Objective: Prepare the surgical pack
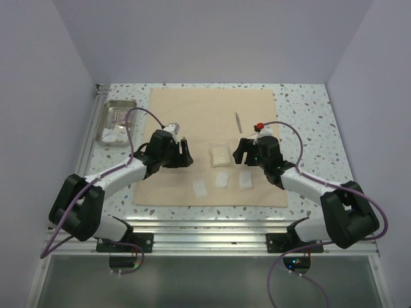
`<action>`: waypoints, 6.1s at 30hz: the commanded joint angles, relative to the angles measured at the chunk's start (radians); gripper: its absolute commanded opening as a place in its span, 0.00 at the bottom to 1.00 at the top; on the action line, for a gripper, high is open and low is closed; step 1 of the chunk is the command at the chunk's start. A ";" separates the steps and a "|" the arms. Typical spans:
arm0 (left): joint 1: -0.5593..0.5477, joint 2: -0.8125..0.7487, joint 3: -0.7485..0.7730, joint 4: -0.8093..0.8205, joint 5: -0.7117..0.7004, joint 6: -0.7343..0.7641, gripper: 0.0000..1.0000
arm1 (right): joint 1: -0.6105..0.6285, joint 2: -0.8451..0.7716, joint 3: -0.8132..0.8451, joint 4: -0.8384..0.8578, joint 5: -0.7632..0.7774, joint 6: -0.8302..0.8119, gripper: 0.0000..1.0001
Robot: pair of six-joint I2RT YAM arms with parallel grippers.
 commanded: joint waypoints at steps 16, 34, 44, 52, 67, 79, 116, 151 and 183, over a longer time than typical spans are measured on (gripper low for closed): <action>-0.136 0.127 -0.025 0.013 0.052 0.018 0.51 | 0.006 0.018 0.051 -0.012 0.031 -0.028 0.79; -0.170 0.113 -0.077 0.012 0.125 -0.011 0.20 | 0.009 0.032 0.069 -0.034 0.045 -0.031 0.79; -0.134 0.037 -0.012 -0.059 0.092 0.027 0.00 | 0.007 0.037 0.073 -0.038 0.046 -0.031 0.79; 0.149 -0.026 0.070 -0.137 0.196 0.138 0.00 | 0.009 0.034 0.074 -0.040 0.045 -0.030 0.79; 0.574 0.018 0.251 0.077 0.294 -0.083 0.00 | 0.007 0.048 0.074 -0.037 0.046 -0.027 0.78; 0.854 0.196 0.274 0.315 0.449 -0.219 0.00 | 0.009 0.052 0.067 -0.018 0.043 -0.016 0.78; 0.380 0.073 0.297 0.010 0.070 0.030 0.66 | 0.009 0.034 0.063 -0.022 0.048 -0.014 0.78; -0.326 0.409 0.229 0.180 0.058 -0.057 0.55 | 0.007 0.005 0.041 -0.023 0.109 -0.001 0.77; -0.032 0.067 0.120 0.115 0.263 -0.002 0.00 | 0.010 0.008 0.046 -0.031 0.122 -0.001 0.77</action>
